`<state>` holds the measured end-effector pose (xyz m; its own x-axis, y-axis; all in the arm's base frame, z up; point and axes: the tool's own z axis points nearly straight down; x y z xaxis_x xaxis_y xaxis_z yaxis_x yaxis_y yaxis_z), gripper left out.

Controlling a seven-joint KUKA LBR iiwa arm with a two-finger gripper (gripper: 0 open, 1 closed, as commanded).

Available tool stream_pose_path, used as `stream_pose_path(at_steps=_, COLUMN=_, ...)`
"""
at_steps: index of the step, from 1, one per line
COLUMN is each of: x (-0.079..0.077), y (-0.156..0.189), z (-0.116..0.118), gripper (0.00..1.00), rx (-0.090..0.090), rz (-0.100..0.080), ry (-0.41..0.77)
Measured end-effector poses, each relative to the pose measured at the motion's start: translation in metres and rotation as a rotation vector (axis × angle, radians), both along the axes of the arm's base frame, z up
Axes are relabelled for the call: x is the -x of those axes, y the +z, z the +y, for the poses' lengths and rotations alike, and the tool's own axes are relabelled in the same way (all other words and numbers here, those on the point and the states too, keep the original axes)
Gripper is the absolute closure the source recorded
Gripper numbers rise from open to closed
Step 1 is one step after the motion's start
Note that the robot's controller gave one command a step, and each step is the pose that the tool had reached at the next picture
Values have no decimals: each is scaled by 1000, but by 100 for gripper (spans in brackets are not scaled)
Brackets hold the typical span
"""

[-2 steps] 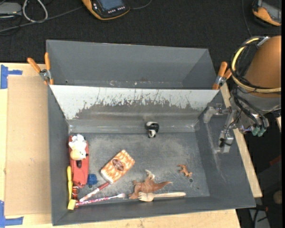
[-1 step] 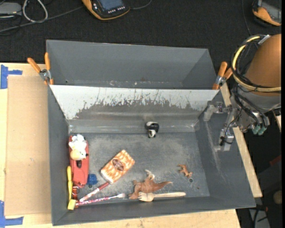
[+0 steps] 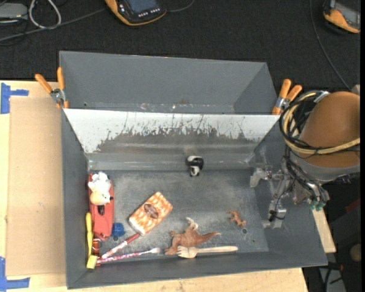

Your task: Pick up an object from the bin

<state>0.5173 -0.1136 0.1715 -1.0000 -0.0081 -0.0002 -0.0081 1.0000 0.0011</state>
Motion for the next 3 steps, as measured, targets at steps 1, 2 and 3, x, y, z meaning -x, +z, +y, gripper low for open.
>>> stream_pose_path(at_steps=1, x=43, y=-19, z=-19, gripper=0, rx=1, rz=-8, ry=-76)
stream_pose_path(at_steps=2, x=37, y=6, z=17, gripper=0, rx=0, rz=0, ry=-154)
stream_pose_path(at_steps=3, x=47, y=-56, z=35, gripper=0, rx=-1, rz=9, ry=-81)
